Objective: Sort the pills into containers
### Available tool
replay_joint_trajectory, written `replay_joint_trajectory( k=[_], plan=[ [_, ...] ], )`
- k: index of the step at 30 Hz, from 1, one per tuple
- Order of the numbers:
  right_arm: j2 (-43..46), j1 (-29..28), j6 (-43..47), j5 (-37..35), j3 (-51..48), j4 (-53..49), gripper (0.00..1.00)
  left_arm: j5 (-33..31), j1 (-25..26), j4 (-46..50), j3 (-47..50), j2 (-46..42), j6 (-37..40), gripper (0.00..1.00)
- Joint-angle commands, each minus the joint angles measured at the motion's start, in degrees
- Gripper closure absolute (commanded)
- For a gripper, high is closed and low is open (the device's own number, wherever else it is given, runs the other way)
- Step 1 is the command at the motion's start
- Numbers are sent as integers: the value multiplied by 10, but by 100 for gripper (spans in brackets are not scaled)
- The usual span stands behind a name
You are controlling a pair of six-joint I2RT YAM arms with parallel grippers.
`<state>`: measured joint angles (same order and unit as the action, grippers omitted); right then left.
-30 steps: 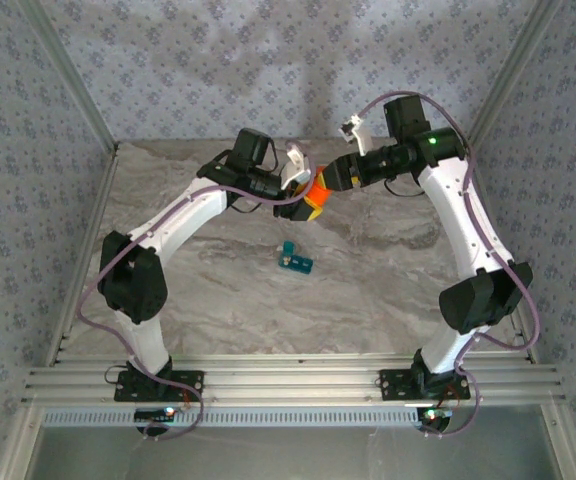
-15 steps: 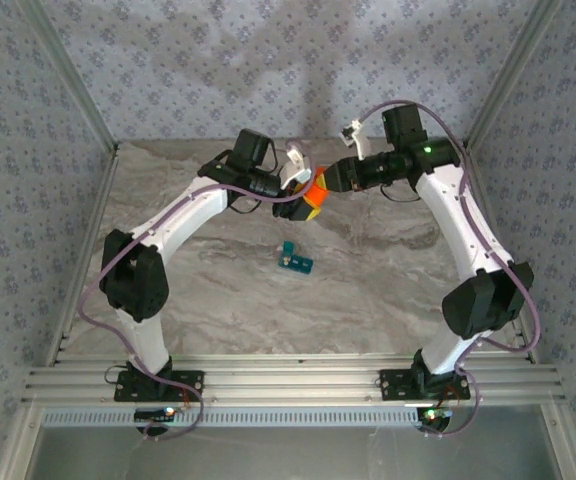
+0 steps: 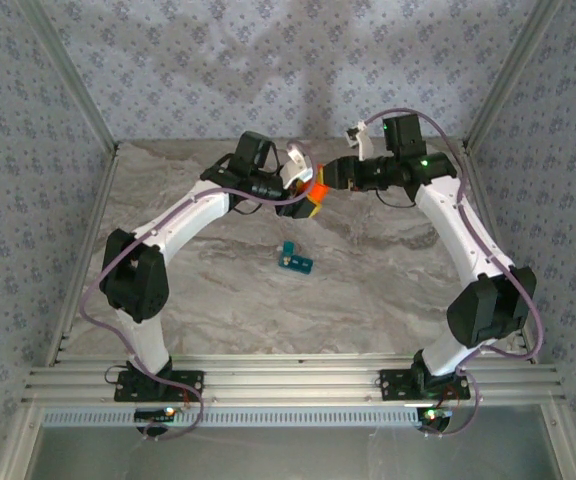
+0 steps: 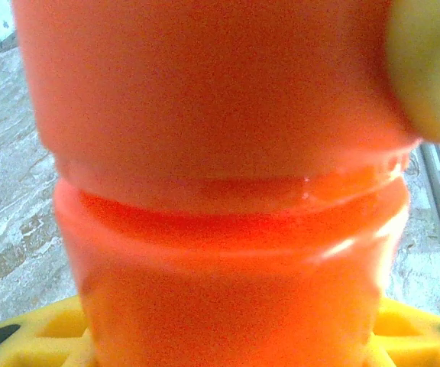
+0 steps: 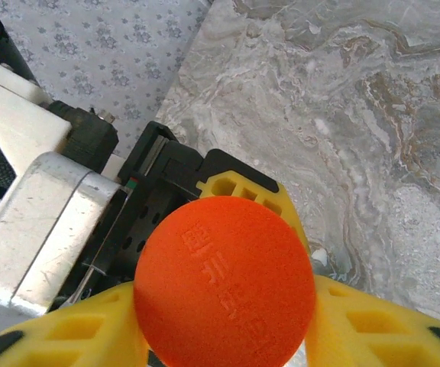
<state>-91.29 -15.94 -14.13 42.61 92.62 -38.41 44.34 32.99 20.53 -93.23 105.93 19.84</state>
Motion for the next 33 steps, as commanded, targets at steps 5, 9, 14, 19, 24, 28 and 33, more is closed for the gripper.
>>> replay_joint_trajectory(
  k=[5,9,14,19,24,28,33],
  plan=[
    [-7,24,32,34,55,-81,21,47,-12,-67,-17,-26,-6,100],
    [18,53,71,85,56,-99,14,62,-19,-58,-24,-20,-7,100],
    [27,79,137,104,70,-158,13,97,-22,-15,-47,-11,2,100],
    [-18,69,203,43,162,-248,14,132,-22,45,-76,2,18,100],
    [-66,48,227,26,246,-287,15,142,-22,71,-87,9,25,100],
    [-88,30,226,22,280,-289,15,143,-20,80,-89,9,28,100],
    [-106,18,226,22,307,-296,16,141,-18,85,-88,8,28,100]
  ],
)
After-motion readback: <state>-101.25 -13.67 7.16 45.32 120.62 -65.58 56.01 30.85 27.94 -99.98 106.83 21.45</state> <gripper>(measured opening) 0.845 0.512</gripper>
